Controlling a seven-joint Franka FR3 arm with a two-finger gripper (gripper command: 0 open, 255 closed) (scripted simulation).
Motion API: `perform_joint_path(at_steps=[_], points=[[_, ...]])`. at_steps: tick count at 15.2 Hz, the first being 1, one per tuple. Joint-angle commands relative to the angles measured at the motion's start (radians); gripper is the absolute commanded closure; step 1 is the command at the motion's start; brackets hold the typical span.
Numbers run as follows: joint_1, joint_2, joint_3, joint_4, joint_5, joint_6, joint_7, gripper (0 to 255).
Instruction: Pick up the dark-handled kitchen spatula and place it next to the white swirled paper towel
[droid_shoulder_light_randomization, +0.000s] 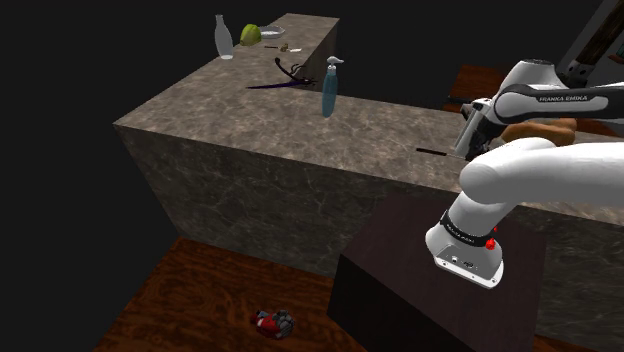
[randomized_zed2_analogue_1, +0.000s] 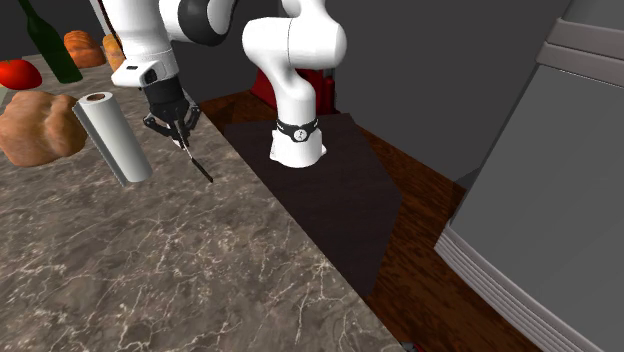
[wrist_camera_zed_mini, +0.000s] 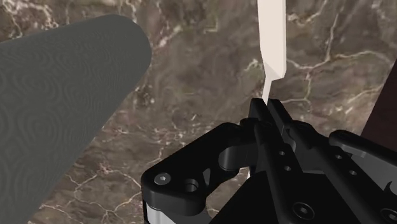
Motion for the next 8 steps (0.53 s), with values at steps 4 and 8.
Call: perform_joint_path(at_steps=[4, 8], points=[[0.037, 0.066, -0.096, -0.013, -0.07, 0.092, 0.02, 255], [0.085, 0.126, -0.184, -0.015, -0.128, 0.171, 0.042, 255]])
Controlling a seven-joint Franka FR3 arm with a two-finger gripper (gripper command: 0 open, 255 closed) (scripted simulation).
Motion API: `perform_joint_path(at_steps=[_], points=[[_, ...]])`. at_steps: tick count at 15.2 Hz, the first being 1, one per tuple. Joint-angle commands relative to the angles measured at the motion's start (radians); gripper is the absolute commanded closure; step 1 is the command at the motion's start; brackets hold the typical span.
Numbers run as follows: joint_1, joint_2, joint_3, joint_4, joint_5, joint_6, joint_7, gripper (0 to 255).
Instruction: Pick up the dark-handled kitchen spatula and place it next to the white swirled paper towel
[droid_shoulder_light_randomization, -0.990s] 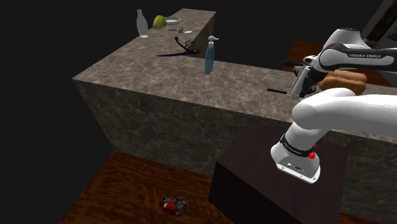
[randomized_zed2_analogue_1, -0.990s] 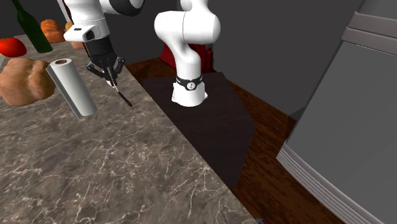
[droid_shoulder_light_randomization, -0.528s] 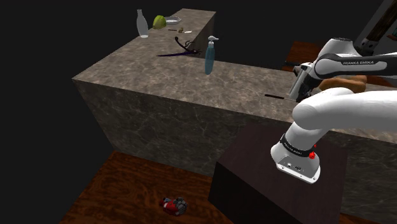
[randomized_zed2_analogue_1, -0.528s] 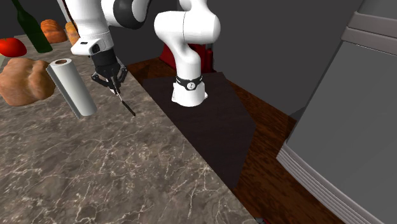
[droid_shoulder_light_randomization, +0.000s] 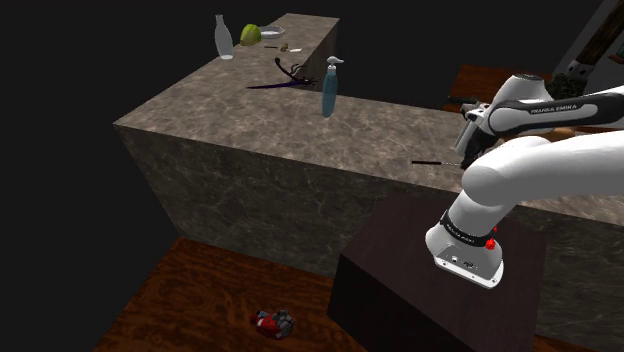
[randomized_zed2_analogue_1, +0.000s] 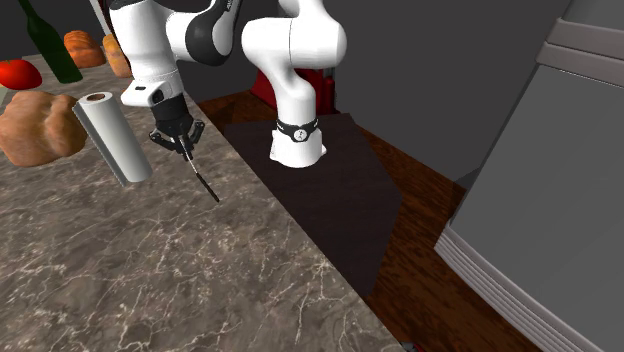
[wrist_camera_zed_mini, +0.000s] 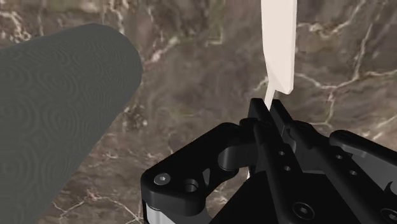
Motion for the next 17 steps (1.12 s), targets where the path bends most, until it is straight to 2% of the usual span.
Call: perform_joint_path(at_steps=[1, 8, 9, 14, 17], points=[[0.022, 0.026, -0.038, -0.005, -0.024, 0.031, 0.013, 255], [0.021, 0.028, -0.037, -0.005, -0.023, 0.032, 0.013, 255], [0.018, 0.026, -0.035, -0.006, -0.022, 0.03, 0.012, 0], [0.021, 0.028, -0.037, -0.005, -0.023, 0.032, 0.012, 0], [-0.068, -0.079, 0.124, 0.003, 0.086, -0.11, -0.035, 0]])
